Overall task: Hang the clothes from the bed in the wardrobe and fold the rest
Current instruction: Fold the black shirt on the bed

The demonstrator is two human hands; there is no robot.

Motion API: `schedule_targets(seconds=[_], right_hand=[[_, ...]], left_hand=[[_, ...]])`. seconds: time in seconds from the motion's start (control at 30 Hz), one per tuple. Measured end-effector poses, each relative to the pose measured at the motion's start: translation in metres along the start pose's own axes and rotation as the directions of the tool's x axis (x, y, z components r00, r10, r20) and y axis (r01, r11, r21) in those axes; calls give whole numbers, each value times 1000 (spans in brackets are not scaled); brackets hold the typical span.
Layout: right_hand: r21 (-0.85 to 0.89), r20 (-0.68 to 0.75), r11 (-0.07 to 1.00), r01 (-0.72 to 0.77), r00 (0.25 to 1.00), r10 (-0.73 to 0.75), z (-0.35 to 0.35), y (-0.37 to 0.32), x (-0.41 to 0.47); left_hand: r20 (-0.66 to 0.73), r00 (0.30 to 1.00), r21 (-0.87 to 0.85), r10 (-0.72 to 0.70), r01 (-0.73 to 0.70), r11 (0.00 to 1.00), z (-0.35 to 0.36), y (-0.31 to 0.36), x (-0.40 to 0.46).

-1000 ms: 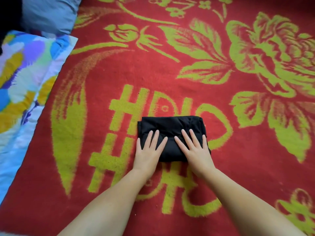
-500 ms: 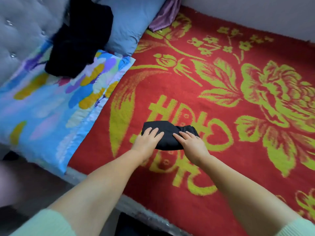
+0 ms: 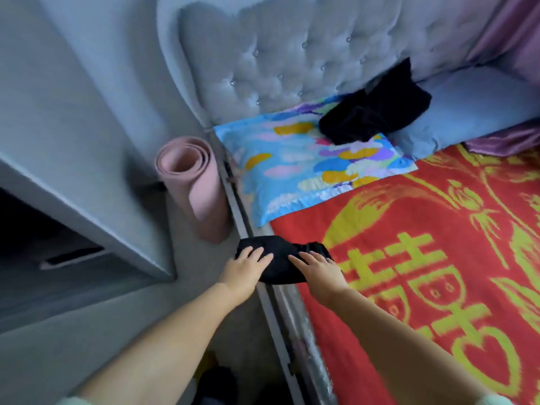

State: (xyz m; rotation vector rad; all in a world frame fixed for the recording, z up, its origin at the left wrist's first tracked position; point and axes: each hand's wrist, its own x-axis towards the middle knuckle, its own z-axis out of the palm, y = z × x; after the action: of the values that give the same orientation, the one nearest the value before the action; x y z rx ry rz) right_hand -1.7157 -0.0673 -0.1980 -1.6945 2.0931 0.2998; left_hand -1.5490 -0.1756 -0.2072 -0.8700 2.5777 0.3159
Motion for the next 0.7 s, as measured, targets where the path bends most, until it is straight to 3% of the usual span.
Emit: schedule_targets(seconds=[0.2, 0.33, 0.57, 0.7], right_hand=[[-126, 45, 962, 243, 970, -240, -20, -133, 44], [-163, 64, 910, 381, 925, -376, -19, -273, 76], [-129, 84, 829, 544, 839, -537, -1, -472, 104], [-133, 143, 793, 595, 803, -579, 5, -548, 124]], left_hand=[[-8, 975, -110, -221, 219, 970, 19, -110, -92], [-6, 943, -146, -334, 329, 933, 49, -218, -179], [33, 890, -189, -455, 453, 871, 90, -369, -309], [97, 858, -215, -504, 513, 831, 110, -430, -345]])
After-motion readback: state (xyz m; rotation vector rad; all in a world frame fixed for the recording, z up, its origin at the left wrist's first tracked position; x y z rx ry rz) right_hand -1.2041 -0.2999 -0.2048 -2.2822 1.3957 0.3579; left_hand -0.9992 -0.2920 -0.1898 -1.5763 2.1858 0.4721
